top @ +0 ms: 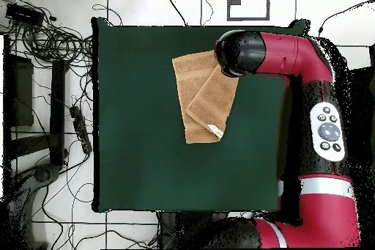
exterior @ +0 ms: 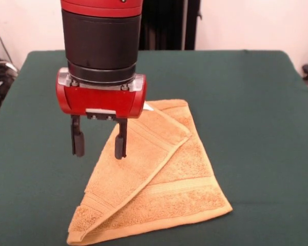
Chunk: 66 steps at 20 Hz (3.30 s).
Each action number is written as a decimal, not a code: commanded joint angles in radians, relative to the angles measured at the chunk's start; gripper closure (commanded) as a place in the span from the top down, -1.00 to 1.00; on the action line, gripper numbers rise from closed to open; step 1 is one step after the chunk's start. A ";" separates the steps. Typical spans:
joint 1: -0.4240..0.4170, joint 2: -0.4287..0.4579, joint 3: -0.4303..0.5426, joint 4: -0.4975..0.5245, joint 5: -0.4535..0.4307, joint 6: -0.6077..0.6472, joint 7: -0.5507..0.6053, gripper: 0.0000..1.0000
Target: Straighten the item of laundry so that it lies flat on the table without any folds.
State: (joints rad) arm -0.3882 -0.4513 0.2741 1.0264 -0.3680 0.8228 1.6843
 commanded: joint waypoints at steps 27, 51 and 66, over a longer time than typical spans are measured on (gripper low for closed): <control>0.184 0.029 -0.083 0.496 0.042 -0.402 0.291 1.00; 0.230 0.032 -0.169 0.538 0.117 -0.476 0.271 1.00; 0.247 0.110 -0.178 0.556 0.194 -0.564 0.277 1.00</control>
State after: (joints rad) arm -0.1737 -0.3852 0.0590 1.4916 -0.2423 0.3196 1.6964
